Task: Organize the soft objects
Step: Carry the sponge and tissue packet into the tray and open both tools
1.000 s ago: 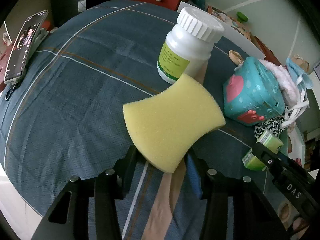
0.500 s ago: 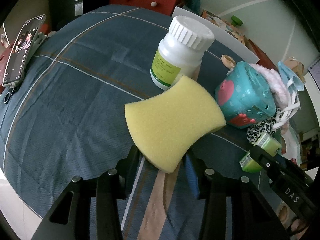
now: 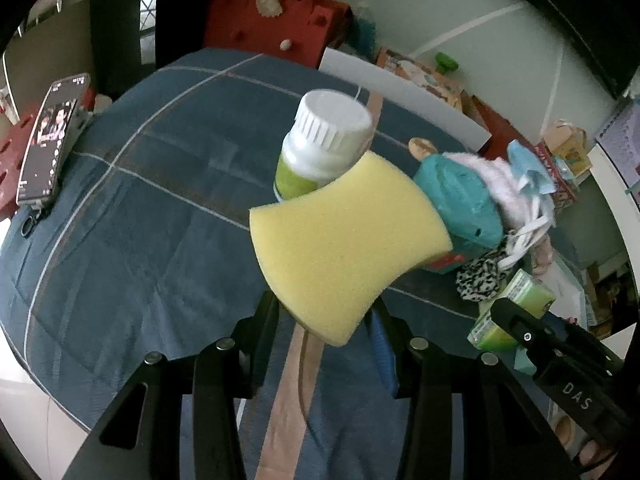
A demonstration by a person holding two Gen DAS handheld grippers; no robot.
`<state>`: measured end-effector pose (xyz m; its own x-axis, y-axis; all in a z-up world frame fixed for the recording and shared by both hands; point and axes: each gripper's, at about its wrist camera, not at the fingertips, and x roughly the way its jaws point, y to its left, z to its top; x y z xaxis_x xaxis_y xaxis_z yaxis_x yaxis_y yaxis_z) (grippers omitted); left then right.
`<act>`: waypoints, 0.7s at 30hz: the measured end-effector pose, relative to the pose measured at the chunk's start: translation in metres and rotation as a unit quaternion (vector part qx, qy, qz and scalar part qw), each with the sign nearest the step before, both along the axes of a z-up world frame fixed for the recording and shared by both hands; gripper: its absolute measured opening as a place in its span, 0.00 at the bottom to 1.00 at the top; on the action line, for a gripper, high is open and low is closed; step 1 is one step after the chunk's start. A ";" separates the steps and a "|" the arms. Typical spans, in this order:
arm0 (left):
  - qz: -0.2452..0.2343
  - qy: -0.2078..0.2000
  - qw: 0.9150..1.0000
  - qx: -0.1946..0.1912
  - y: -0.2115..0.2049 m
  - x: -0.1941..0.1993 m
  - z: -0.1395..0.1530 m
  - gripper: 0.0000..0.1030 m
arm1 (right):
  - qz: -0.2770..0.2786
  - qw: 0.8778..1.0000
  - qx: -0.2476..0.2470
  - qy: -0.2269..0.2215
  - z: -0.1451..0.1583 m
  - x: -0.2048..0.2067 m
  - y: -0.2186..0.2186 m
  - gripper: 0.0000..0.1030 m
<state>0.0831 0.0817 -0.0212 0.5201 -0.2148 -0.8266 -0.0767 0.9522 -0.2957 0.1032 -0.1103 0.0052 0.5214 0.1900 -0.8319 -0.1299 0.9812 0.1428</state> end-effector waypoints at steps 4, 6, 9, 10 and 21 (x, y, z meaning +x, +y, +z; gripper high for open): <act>0.000 -0.008 1.000 0.003 0.000 -0.002 0.007 0.44 | -0.001 1.000 0.002 -0.004 0.004 -0.002 0.000 0.50; 0.001 -0.013 1.000 0.005 -0.001 -0.005 0.013 0.44 | -0.001 1.000 0.003 -0.007 0.007 -0.004 -0.002 0.50; -0.001 -0.022 1.000 0.009 -0.006 -0.007 0.020 0.44 | -0.005 1.000 0.006 -0.011 0.010 -0.005 -0.007 0.50; -0.002 -0.028 1.000 0.010 -0.009 -0.008 0.024 0.44 | -0.006 1.000 0.007 -0.013 0.012 -0.007 -0.009 0.50; -0.031 -0.062 0.997 0.019 -0.038 -0.016 0.056 0.44 | -0.056 0.998 0.014 -0.025 0.027 -0.019 -0.054 0.50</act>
